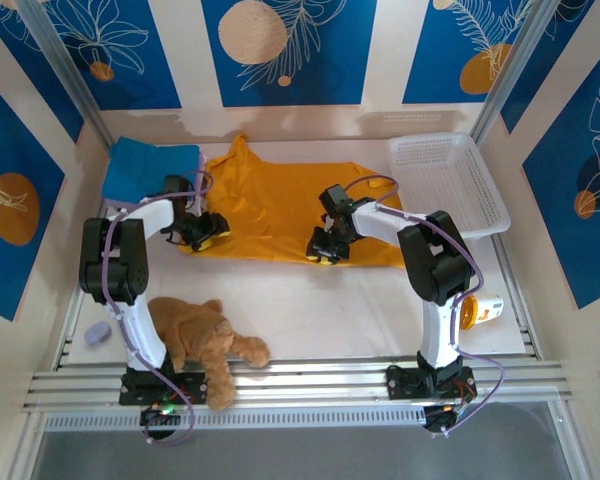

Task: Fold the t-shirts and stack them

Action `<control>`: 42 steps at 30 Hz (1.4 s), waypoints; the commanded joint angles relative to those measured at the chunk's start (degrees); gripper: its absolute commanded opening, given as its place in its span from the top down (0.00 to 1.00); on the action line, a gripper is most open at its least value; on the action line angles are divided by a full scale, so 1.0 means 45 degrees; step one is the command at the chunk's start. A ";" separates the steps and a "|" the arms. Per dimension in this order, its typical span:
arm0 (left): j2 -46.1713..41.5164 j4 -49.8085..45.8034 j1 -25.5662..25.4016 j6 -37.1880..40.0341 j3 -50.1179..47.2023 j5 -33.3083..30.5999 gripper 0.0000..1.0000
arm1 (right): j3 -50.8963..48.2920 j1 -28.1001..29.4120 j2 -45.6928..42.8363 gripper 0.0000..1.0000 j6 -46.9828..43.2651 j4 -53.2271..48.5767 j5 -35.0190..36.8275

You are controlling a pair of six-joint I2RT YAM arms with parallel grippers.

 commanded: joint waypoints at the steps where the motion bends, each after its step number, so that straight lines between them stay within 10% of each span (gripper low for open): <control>1: -0.0233 -0.0886 -0.0069 0.0404 -0.1077 -0.0193 0.39 | -0.0961 -0.0066 -0.0466 0.68 0.0066 -0.0710 0.0233; 19: -0.3339 -0.2267 -0.0088 0.0265 -0.3258 -0.0100 0.39 | -0.3427 0.1393 -0.3105 0.68 0.1137 -0.0740 0.0262; 28: -0.3198 -0.4472 -0.0088 0.1559 0.0799 -0.1889 0.39 | -0.1752 0.0975 -0.4338 0.68 0.0225 -0.2184 0.1203; 42: 0.2890 -0.6718 -0.1320 0.3699 1.0542 -0.3926 0.46 | 0.1443 -0.1258 -0.3020 0.68 -0.2155 -0.3422 0.1518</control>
